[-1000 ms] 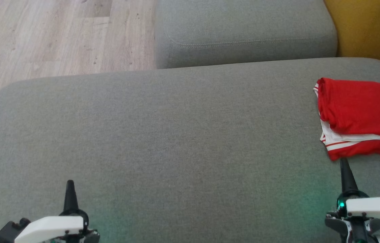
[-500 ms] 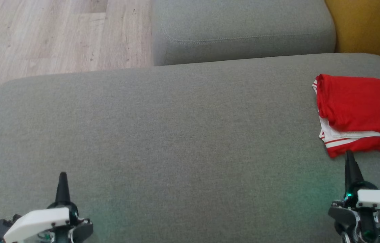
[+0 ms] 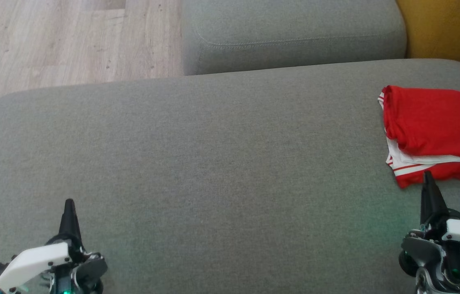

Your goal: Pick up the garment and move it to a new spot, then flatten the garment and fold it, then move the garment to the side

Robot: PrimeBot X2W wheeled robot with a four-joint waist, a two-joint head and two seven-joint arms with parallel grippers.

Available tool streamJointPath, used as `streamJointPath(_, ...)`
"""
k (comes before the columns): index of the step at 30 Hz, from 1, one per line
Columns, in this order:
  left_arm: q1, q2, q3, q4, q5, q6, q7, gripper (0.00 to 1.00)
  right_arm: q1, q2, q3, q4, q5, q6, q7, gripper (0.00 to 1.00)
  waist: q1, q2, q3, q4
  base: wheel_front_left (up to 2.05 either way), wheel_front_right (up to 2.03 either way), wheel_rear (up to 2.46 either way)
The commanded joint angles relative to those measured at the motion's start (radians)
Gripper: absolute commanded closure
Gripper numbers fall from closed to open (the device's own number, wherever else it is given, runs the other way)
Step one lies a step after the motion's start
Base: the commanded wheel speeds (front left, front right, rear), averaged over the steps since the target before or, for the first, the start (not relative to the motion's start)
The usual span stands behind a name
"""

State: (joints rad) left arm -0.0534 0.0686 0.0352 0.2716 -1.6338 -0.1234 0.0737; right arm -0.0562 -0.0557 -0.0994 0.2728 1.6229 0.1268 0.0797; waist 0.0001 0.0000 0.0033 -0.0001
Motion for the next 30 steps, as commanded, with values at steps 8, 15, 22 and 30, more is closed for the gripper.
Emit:
streamJointPath(8,-0.052,0.008,0.042,-0.028,-0.005,-0.007,0.01,1.0,-0.049,-0.017,0.016,-0.03,0.011,0.004,0.009,1.0,-0.0001,0.0,0.0,0.0,0.0,0.0,0.0)
streamJointPath(15,-0.052,0.006,0.045,-0.028,-0.003,-0.007,0.013,1.0,-0.049,-0.015,0.013,-0.03,0.009,0.004,0.011,1.0,-0.0001,0.0,0.0,0.0,0.0,0.0,0.0)
streamJointPath(22,-0.052,0.004,0.048,-0.028,0.0,-0.007,0.015,1.0,-0.049,-0.013,0.011,-0.029,0.007,0.004,0.013,1.0,-0.0001,0.0,0.0,0.0,0.0,0.0,0.0)
streamJointPath(30,-0.052,0.002,0.051,-0.028,0.002,-0.007,0.017,1.0,-0.05,-0.011,0.008,-0.029,0.005,0.004,0.015,1.0,-0.0001,0.0,0.0,0.0,0.0,0.0,0.0)
